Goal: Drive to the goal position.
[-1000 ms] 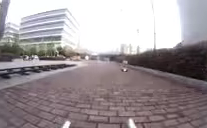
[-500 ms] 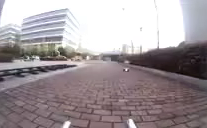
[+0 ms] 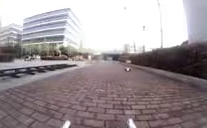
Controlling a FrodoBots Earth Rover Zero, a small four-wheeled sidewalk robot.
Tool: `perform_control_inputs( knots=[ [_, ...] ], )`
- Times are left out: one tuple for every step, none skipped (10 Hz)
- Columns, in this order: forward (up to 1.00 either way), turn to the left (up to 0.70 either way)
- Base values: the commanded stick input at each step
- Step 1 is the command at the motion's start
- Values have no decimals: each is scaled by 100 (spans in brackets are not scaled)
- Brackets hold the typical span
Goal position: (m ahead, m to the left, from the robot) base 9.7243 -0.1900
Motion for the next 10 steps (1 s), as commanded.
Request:
perform_control_inputs(
  knots=[
    [70, 0],
    [70, 1],
    [70, 1],
    [70, 1],
    [70, 2],
    [70, 1],
    [70, 0],
    [70, 0],
    [70, 0],
    [70, -6]
  ],
)
